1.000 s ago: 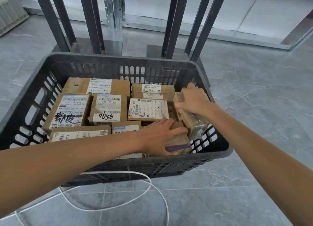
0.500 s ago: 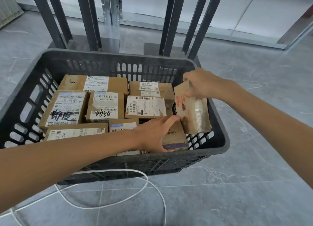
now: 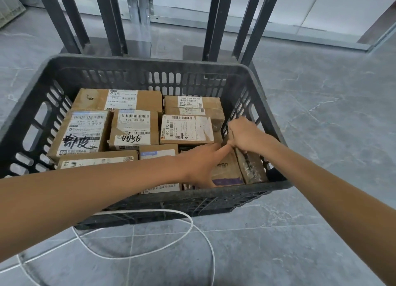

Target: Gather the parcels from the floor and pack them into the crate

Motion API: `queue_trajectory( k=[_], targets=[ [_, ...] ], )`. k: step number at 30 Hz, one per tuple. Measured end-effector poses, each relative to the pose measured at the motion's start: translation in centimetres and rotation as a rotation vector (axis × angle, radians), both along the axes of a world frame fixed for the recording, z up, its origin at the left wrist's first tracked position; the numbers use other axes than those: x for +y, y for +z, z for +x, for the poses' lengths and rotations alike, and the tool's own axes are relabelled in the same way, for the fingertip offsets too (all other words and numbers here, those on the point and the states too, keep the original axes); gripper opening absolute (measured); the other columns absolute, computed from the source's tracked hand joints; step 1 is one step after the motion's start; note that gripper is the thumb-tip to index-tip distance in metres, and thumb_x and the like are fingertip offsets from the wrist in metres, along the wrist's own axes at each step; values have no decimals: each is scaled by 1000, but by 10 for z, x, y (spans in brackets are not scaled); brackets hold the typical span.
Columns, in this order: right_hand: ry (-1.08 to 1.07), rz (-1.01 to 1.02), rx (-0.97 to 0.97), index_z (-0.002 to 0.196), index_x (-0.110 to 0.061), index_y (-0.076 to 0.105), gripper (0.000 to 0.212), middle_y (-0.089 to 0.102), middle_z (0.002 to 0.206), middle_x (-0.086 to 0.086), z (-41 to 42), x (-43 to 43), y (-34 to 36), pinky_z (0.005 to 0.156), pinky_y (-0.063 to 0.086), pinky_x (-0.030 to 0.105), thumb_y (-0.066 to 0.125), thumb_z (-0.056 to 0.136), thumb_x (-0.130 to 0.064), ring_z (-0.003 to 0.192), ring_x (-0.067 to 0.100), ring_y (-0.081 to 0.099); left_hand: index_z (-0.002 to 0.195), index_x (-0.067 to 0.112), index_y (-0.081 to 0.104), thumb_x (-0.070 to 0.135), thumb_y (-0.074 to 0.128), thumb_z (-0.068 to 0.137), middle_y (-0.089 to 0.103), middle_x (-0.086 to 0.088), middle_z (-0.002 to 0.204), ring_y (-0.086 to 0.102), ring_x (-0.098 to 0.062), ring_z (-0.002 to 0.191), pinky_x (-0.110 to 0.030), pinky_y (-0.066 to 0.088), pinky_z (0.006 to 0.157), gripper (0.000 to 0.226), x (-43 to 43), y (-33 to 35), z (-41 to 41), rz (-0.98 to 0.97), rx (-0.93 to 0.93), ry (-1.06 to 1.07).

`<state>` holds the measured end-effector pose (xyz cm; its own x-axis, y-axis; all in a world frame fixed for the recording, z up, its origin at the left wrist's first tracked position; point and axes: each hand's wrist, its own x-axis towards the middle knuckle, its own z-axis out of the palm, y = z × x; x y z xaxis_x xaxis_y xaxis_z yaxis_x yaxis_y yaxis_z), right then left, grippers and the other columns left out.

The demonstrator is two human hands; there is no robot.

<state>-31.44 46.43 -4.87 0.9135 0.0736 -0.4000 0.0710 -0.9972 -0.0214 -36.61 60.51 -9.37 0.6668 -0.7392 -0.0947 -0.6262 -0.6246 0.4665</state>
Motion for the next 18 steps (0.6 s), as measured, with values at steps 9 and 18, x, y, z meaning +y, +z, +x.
queue_trajectory(
  k=[9,18],
  targets=[
    [-72,90,207,114,-4,52,30,67,100,18,10,-6,2,65,60,32,62,90,-18,76,27,72,140,18,23,63,59,79,40,-7,134,41,-21,117,-34,40,98,84,1,-3,-1,94,-98,-50],
    [-92,424,36,112,-16,56,25,66,100,9,42,-15,35,49,54,19,54,94,-34,56,12,69,106,18,52,29,45,96,53,5,104,49,-6,86,-27,49,72,16,5,16,21,-279,-205,117]
  ],
)
